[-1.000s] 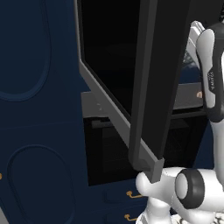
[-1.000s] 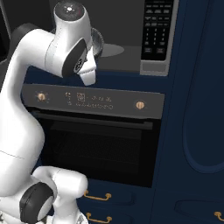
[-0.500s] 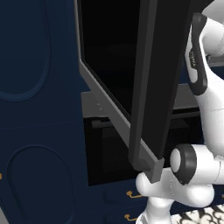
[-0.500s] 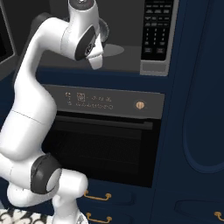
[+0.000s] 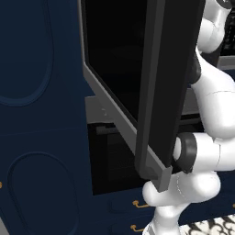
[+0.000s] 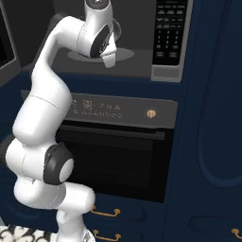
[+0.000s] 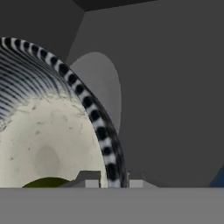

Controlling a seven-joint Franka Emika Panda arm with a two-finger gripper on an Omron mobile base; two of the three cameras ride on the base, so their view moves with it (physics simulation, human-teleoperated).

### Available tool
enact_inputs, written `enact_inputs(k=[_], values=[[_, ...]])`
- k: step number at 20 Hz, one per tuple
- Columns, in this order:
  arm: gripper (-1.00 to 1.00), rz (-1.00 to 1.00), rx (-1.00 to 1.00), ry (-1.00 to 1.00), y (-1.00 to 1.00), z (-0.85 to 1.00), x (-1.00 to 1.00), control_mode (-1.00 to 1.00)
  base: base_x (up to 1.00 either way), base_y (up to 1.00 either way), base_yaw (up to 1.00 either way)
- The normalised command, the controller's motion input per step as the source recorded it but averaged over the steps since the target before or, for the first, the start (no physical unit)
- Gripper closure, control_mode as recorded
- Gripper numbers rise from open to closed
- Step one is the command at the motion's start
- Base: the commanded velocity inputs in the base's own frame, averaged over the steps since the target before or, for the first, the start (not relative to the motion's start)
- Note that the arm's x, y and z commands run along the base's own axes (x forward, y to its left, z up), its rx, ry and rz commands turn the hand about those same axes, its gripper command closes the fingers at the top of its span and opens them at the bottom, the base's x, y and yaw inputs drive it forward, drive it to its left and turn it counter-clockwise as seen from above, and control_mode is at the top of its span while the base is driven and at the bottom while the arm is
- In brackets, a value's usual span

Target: Pick the lime from the sink and place it in the bowl. Then pick the bowl and place it in the microwave. Then close the microwave door and press the start button.

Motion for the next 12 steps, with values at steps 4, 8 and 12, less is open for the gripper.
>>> enact_inputs(k=[4, 8, 12], values=[[1.0, 0.0, 0.0, 0.01, 0.09, -0.06, 0.54, -1.0, 0.0, 0.0, 0.0], [1.0, 0.0, 0.0, 0.08, 0.07, -0.25, 0.44, -1.0, 0.0, 0.0, 0.0], [1.0, 0.0, 0.0, 0.06, 0.01, -0.27, 0.25, -1.0, 0.0, 0.0, 0.0]])
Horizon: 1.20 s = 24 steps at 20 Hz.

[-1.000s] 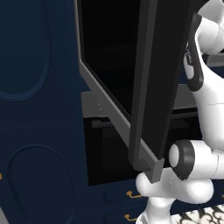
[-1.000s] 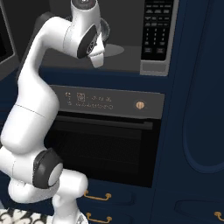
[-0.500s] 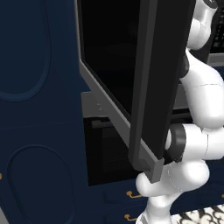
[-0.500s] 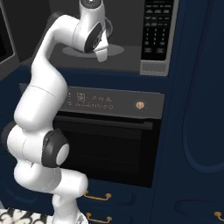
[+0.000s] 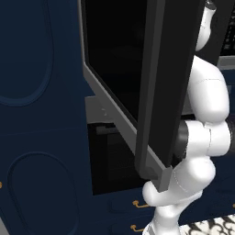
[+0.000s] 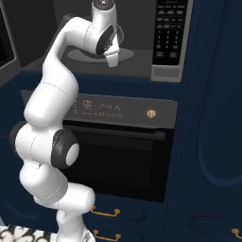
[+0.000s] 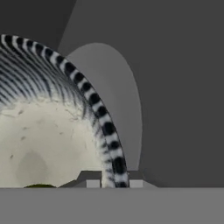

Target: Pick the lime from the sink and place it in the bowl. Then pick the bowl and place it in the microwave. Then close the microwave door and press the start button.

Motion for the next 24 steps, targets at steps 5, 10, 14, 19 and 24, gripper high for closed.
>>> enact_inputs(k=[5, 10, 14, 19, 24], values=[[-1.0, 0.0, 0.0, 0.02, 0.01, -0.12, 0.08, -1.0, 0.0, 0.0, 0.0], [-1.0, 0.0, 0.0, -0.13, 0.09, 0.0, -0.4, -1.0, 0.0, 0.0, 0.0], [-1.0, 0.03, 0.0, -0.23, 0.01, 0.0, -0.54, -1.0, 0.0, 0.0, 0.0], [-1.0, 0.05, 0.0, -0.32, 0.0, 0.0, -0.87, -1.0, 0.0, 0.0, 0.0], [-1.0, 0.06, -0.01, -0.2, 0.08, -0.05, -0.96, -1.0, 0.0, 0.0, 0.0]])
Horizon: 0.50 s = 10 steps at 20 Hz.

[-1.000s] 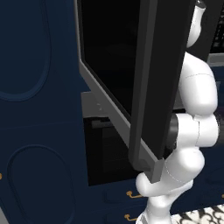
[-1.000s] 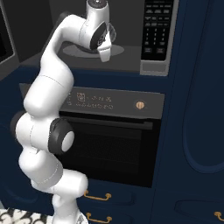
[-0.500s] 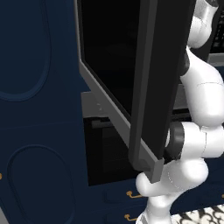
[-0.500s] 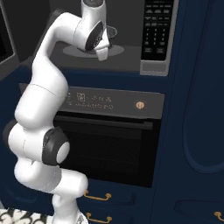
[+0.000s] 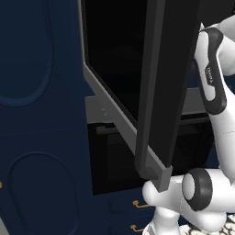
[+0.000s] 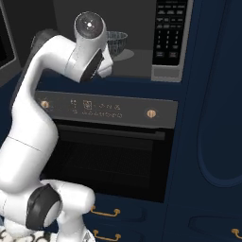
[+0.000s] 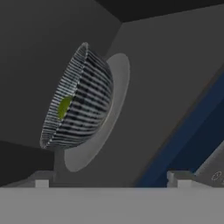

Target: Pick the lime from the sink and place it in the bowl. Then pick the bowl and place it in the microwave. Then close the microwave door and press the start button.

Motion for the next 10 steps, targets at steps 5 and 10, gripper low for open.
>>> enact_inputs(k=[5, 10], values=[[-1.0, 0.03, -0.23, 0.05, 0.02, -0.38, -0.16, -1.0, 0.0, 0.0, 0.0], [-1.0, -0.07, -0.3, -0.13, 0.0, 0.03, -0.3, -1.0, 0.0, 0.0, 0.0]])
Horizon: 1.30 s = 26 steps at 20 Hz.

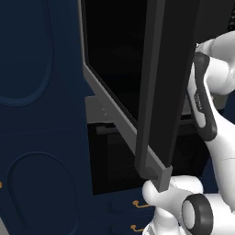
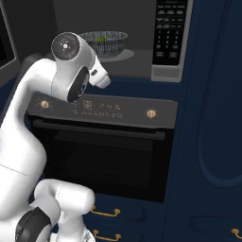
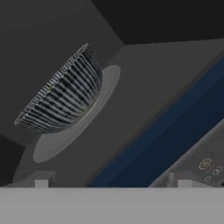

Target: Pick the lime from the sink and place it in the bowl. Then pick the bowl and place it in the microwave. Then close the microwave door and press the start button.

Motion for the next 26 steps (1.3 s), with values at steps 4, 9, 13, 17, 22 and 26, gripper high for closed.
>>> enact_inputs(k=[4, 9, 13, 17, 22, 26], values=[[-1.0, -0.11, -0.36, -0.09, -0.05, -0.01, -0.02, -1.0, 0.0, 0.0, 0.0], [-1.0, -0.21, -0.4, -0.04, -0.02, -0.03, -0.02, -1.0, 0.0, 0.0, 0.0], [-1.0, -0.3, -0.42, -0.03, -0.05, -0.01, -0.17, -1.0, 0.0, 0.0, 0.0], [-1.0, -0.29, -0.41, -0.08, -0.06, -0.08, -0.31, -1.0, 0.0, 0.0, 0.0], [-1.0, -0.21, -0.35, -0.1, -0.06, -0.16, -0.45, -1.0, 0.0, 0.0, 0.0], [-1.0, -0.05, -0.33, -0.16, 0.0, -0.1, -0.34, -1.0, 0.0, 0.0, 0.0]])
